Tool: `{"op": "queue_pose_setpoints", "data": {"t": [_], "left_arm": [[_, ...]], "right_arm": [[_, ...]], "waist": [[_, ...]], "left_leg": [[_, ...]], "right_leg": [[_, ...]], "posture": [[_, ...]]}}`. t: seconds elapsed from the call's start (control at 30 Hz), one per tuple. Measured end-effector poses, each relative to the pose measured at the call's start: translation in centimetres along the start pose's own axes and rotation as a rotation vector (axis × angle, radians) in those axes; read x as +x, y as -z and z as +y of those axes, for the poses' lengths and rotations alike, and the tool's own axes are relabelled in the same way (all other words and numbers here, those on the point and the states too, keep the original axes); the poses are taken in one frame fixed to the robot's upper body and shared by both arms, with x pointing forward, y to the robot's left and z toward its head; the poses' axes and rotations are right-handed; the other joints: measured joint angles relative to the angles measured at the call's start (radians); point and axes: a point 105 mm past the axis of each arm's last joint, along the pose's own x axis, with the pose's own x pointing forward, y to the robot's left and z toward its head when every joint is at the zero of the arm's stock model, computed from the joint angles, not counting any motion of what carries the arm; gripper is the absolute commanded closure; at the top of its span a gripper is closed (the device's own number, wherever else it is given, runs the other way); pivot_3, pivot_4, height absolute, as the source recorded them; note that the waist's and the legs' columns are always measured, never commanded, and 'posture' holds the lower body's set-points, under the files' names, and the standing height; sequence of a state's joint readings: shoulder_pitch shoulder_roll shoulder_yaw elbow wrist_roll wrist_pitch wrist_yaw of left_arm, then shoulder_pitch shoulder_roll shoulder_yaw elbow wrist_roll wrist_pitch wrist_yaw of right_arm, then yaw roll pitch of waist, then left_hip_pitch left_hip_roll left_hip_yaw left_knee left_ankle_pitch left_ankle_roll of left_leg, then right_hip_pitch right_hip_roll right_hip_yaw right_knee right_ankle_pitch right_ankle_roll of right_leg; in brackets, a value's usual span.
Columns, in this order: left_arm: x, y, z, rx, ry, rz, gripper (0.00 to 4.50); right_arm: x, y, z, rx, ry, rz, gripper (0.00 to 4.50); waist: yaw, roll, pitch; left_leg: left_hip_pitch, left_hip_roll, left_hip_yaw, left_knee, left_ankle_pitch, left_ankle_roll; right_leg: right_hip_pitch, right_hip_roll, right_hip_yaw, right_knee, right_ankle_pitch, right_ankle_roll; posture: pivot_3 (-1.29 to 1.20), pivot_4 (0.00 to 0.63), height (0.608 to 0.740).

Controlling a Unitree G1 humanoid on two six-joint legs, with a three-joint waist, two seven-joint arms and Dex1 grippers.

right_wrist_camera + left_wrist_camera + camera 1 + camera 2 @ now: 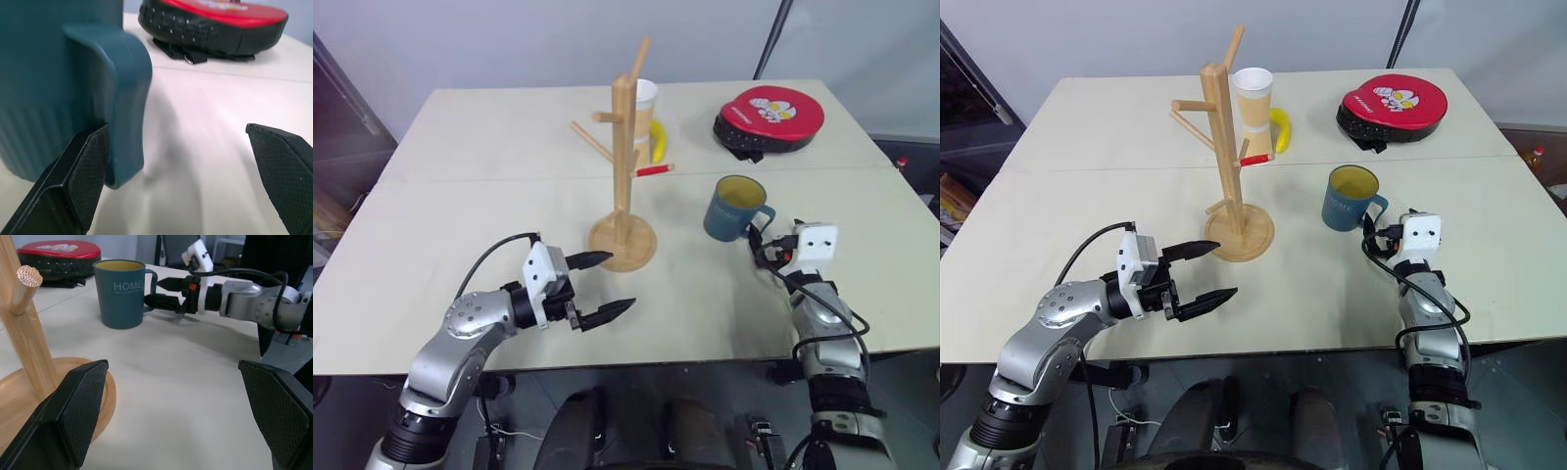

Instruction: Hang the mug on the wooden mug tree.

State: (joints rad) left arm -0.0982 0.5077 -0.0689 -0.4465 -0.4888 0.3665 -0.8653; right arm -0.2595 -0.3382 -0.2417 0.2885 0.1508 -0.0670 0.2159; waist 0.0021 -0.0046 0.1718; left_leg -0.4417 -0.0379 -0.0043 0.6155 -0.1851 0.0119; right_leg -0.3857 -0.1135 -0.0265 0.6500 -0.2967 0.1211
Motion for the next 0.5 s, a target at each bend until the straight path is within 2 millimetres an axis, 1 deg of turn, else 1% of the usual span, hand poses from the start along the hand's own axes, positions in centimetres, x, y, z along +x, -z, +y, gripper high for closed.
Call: {"op": "queue_pose_setpoints", "data": {"t": [0.1,0.27,0.3,0.33,0.37,0.5], "left_arm": [[0.07,-0.13,0.05,0.006,0.001,-0.002,0.0],[0.07,-0.13,0.07,0.007,-0.001,-0.001,0.0],[0.07,-0.12,0.08,0.008,-0.001,0.0,0.0],[0.07,-0.11,0.09,0.009,-0.002,0.0,0.0],[0.07,-0.11,0.09,0.009,-0.002,0.001,0.0],[0.13,-0.23,0.13,0.014,-0.001,-0.001,0.0]], "right_arm": [[0.16,0.28,0.08,0.002,-0.004,0.011,0.82],[0.37,0.1,0.44,0.01,-0.035,0.005,3.3],[0.37,0.09,0.49,0.012,-0.039,0.004,3.91],[0.37,0.08,0.56,0.016,-0.046,0.003,4.39],[0.33,0.07,0.52,0.016,-0.049,0.002,4.46],[0.21,0.17,0.82,0.026,-0.069,0.003,4.46]], "waist": [[0.0,0.0,0.0],[-0.002,0.0,0.0],[-0.002,0.0,0.0],[-0.003,0.0,0.0],[-0.005,0.0,0.0],[-0.012,0.0,0.0]], "left_leg": [[0.0,0.0,0.0,0.0,0.0,0.0],[0.0,0.0,0.0,0.0,0.0,0.0],[0.0,0.0,0.0,0.0,0.0,0.0],[0.0,0.0,0.0,0.0,0.0,0.0],[0.0,0.0,0.0,0.0,0.0,0.0],[0.0,0.0,0.0,0.0,0.0,0.0]], "right_leg": [[0.0,0.0,0.0,0.0,0.0,0.0],[0.0,0.0,0.0,0.0,0.0,0.0],[0.0,0.0,0.0,0.0,0.0,0.0],[0.0,0.0,0.0,0.0,0.0,0.0],[0.0,0.0,0.0,0.0,0.0,0.0],[0.0,0.0,0.0,0.0,0.0,0.0]], "posture": [[0.0,0.15,0.74],[0.0,0.15,0.74],[0.0,0.15,0.74],[0.0,0.15,0.74],[0.0,0.15,0.74],[0.0,0.15,0.74]]}}
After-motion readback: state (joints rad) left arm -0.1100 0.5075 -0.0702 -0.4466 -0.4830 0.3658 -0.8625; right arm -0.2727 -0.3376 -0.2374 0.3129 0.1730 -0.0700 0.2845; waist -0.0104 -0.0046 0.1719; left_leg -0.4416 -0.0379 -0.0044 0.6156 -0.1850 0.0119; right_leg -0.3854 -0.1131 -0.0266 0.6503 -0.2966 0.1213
